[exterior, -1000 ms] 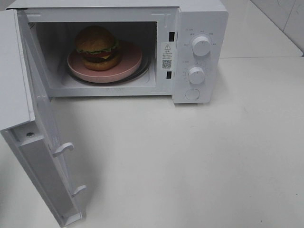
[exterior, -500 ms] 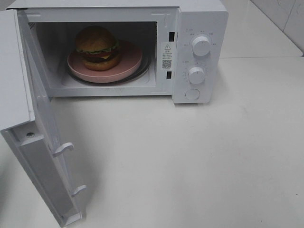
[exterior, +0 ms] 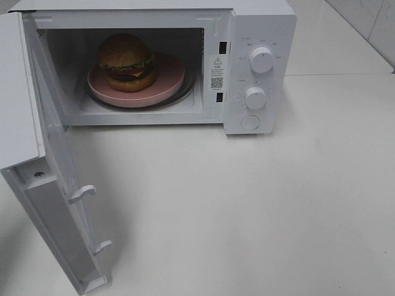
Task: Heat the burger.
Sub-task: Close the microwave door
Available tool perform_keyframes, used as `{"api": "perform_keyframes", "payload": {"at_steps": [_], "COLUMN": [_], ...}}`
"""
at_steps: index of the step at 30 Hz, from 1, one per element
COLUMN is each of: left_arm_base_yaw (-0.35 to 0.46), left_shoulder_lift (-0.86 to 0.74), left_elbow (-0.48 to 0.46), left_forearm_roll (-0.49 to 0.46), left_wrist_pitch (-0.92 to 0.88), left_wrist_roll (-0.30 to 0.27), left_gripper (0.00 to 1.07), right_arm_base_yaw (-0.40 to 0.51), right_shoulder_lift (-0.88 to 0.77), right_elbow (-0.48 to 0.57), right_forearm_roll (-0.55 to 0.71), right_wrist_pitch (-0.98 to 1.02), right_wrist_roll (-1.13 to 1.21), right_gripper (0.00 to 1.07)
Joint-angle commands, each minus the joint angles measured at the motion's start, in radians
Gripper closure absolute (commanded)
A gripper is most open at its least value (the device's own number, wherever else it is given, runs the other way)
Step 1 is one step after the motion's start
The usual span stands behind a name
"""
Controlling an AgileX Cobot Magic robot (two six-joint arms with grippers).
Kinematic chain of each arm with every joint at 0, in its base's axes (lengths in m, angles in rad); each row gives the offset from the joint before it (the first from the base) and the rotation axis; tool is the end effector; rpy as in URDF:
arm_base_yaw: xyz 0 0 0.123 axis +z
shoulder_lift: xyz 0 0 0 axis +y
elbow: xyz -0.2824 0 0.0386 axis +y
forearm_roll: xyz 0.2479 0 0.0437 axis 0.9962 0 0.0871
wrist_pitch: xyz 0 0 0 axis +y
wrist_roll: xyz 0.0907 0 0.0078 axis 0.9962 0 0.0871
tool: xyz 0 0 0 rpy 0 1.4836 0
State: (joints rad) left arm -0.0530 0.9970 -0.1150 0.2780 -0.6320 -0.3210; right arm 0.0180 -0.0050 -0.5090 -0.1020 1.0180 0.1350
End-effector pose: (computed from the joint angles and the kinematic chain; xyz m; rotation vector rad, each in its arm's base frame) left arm 0.1578 -0.0231 0.2012 0.0826 1.7544 -0.2503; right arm -0.0051 -0.0080 0.2835 0.1189 1.9801 -0.0217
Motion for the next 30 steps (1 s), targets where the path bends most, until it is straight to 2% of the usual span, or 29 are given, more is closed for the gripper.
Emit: {"api": "perform_keyframes", "payload": {"at_steps": [1,2,6,8,18,26,28,30], "left_arm_base_yaw": [-0.006,-0.006,-0.006,-0.006,-0.006,-0.018,-0.078,-0.090], "left_shoulder_lift": [0.071,0.122,0.187,0.259,0.394,0.444,0.486,0.494], "left_elbow": [-0.001,-0.001,-0.001,-0.007,-0.070,-0.097,-0.118,-0.122], "left_forearm_roll": [0.093,0.102,0.103,0.138,0.243,0.252,0.223,0.206], "left_wrist_pitch": [-0.145,-0.208,-0.270,-0.351,-0.426,-0.445,-0.443,-0.442], "left_wrist_roll": [-0.043,-0.051,-0.051,-0.066,-0.108,-0.115,-0.082,-0.074], "left_gripper": [1.07,1.07,1.07,1.07,1.07,1.07,1.07,1.07], "right_arm_base_yaw": [-0.008,-0.008,-0.008,-0.008,-0.008,-0.008,-0.008,-0.008], "right_shoulder_lift": [-0.025,-0.025,-0.025,-0.025,-0.025,-0.025,-0.025,-0.025], "right_elbow": [0.005,0.005,0.005,0.005,0.005,0.005,0.005,0.005], "right_forearm_roll": [0.002,0.002,0.002,0.002,0.002,0.002,0.002,0.002], "right_wrist_pitch": [-0.013,-0.013,-0.013,-0.013,-0.013,-0.013,-0.013,-0.013], "right_wrist_roll": [-0.007,-0.007,-0.007,-0.007,-0.007,-0.007,-0.007,-0.007], "right_gripper": [0.31,0.31,0.31,0.31,0.31,0.31,0.31,0.31]}}
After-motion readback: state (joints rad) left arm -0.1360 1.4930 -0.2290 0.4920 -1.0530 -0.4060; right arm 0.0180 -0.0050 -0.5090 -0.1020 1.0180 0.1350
